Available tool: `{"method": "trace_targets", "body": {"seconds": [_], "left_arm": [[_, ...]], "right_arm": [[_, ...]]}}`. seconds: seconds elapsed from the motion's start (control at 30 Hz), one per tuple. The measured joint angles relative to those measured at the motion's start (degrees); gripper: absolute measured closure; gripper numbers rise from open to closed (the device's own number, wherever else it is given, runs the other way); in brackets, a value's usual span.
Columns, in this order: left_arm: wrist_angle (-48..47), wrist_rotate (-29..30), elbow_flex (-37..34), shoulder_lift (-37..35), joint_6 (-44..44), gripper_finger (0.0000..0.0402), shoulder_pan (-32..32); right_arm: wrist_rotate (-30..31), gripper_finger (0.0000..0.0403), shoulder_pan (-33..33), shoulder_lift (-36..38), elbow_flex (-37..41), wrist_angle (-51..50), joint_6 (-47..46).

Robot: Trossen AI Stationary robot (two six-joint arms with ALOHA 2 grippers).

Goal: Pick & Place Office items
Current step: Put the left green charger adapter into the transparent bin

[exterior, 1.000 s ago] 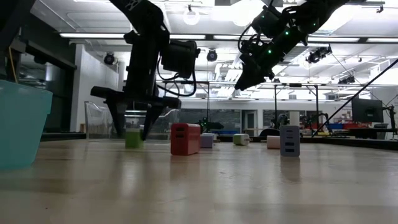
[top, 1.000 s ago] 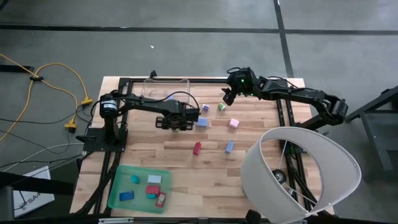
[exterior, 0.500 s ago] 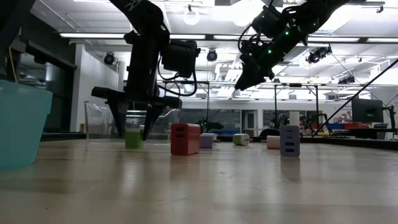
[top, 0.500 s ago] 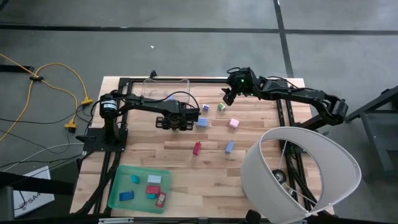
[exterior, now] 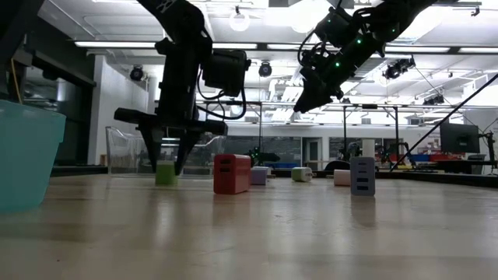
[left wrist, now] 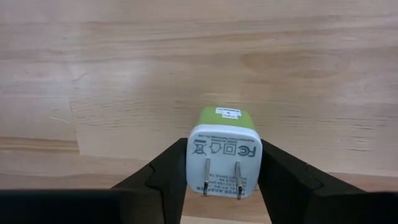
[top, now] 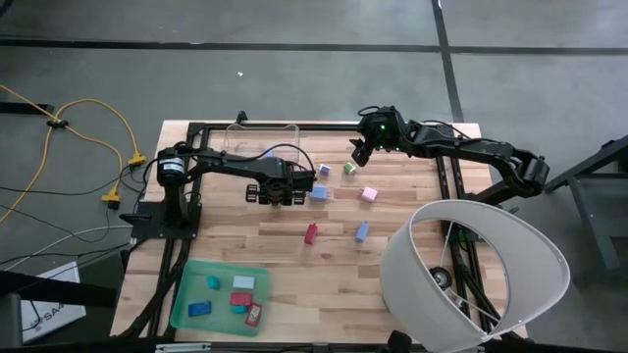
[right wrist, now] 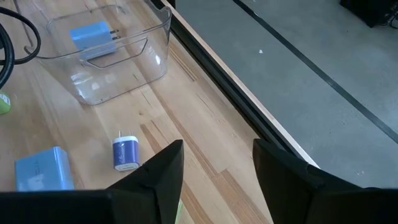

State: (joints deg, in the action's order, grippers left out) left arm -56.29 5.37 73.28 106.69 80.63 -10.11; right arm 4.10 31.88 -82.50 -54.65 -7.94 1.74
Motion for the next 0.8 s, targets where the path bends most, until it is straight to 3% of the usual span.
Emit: {"method": "trace_targets", "body": {"seconds": [0.5, 0.8], "left_arm": [[-0.26, -2.3, 0.02, -0.41, -0.03, 0.0244, -0.01], [-2.97, -2.19, 0.07, -5.11, -0.01, 0.0244, -0.02]], "right_arm": [[0.0, 0.0223, -0.02, 0.0, 0.0, 0.0, 0.0], [0.0, 0.0223, -0.01, 0.0, 0.0, 0.0, 0.0]]}}
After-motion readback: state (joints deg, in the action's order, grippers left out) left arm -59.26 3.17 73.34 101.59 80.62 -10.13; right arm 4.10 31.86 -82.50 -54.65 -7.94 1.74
